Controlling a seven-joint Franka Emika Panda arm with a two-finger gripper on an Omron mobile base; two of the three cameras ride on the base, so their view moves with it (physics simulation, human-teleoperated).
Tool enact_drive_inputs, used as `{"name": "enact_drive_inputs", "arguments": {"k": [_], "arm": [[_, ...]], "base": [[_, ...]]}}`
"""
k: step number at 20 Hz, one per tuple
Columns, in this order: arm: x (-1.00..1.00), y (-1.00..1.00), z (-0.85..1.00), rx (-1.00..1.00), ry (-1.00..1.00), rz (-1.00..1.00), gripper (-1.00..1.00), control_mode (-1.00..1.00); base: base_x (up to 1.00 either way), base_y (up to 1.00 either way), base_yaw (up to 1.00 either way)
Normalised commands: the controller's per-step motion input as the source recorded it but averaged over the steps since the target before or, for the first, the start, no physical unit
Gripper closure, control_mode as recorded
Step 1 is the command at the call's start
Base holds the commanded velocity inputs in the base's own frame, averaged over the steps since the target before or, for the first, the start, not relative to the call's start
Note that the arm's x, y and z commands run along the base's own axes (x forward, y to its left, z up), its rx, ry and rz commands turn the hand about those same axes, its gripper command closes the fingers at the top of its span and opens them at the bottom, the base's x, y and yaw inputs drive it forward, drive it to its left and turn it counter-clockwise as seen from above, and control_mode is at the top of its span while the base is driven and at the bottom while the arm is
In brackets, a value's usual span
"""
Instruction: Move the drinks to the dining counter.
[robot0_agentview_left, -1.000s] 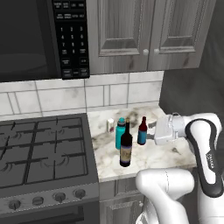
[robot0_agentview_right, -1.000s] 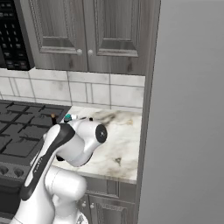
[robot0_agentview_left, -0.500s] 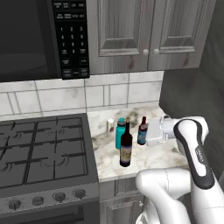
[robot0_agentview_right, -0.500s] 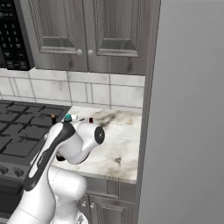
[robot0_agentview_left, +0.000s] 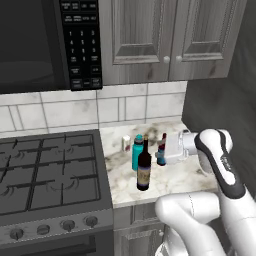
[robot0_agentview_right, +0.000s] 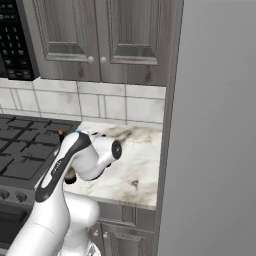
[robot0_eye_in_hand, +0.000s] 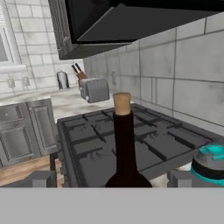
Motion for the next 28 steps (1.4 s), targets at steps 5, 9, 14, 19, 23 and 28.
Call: {"name": "enact_drive_inputs", "arguments": {"k": [5, 9, 14, 19, 23, 28], "arm": [[0.21, 0.0, -0.06, 0.0, 0.01, 0.09, -1.0, -1.0], [0.37, 0.0, -0.14, 0.0, 0.0, 0.05, -1.0, -1.0], [0.33, 0.0, -0.17, 0.0, 0.0, 0.01, -1.0, -1.0], [-0.27, 0.0, -0.04, 0.02, 0.0, 0.0, -1.0, -1.0], [-0.38, 0.05, 0.0, 0.02, 0.0, 0.0, -1.0, -1.0], [0.03, 0.25, 0.0, 0.0, -0.01, 0.0, -1.0, -1.0]], "base": [[0.0, 0.0, 0.0], [0.0, 0.0, 0.0], [0.0, 0.0, 0.0], [0.0, 0.0, 0.0], [0.0, 0.0, 0.0], [0.0, 0.0, 0.0]]}}
